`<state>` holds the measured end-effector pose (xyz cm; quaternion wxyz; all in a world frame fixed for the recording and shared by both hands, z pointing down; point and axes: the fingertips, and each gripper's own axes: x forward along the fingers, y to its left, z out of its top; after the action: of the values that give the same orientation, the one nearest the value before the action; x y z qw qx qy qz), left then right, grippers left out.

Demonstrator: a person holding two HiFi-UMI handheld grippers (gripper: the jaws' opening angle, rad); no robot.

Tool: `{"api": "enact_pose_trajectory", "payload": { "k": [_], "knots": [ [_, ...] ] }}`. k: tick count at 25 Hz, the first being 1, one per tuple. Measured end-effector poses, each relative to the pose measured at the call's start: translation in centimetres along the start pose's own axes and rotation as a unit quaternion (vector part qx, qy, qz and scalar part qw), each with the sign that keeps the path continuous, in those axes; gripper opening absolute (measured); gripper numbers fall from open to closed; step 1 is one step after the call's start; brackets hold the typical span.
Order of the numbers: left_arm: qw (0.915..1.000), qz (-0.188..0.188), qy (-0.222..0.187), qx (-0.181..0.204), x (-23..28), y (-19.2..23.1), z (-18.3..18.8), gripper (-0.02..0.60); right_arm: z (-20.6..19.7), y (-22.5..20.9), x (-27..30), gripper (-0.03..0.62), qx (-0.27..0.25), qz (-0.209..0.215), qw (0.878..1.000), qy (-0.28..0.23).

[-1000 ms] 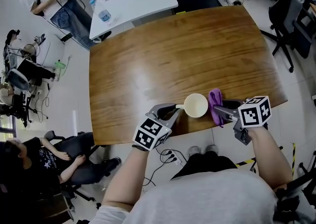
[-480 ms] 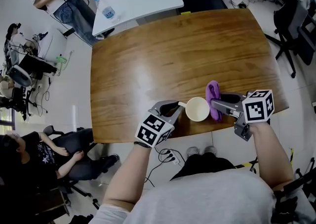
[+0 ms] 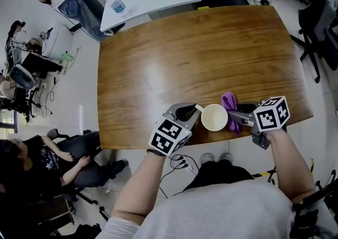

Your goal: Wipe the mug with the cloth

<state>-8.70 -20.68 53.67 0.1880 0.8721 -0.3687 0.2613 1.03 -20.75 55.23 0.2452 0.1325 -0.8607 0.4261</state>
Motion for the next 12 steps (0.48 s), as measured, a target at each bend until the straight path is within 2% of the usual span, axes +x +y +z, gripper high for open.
{"api": "enact_pose_trajectory", "payload": {
  "k": [5, 12],
  "knots": [
    [0.9999, 0.003, 0.001, 0.013, 0.3, 0.0, -0.1, 0.020, 0.6, 0.2, -0.6, 0.133, -0.010, 0.011, 1.000, -0.005],
    [0.9996, -0.003, 0.000, 0.028, 0.5, -0.5, 0.6, 0.015, 6.7, 2.2, -2.1, 0.133, -0.043, 0.024, 0.996, -0.076]
  ]
}}
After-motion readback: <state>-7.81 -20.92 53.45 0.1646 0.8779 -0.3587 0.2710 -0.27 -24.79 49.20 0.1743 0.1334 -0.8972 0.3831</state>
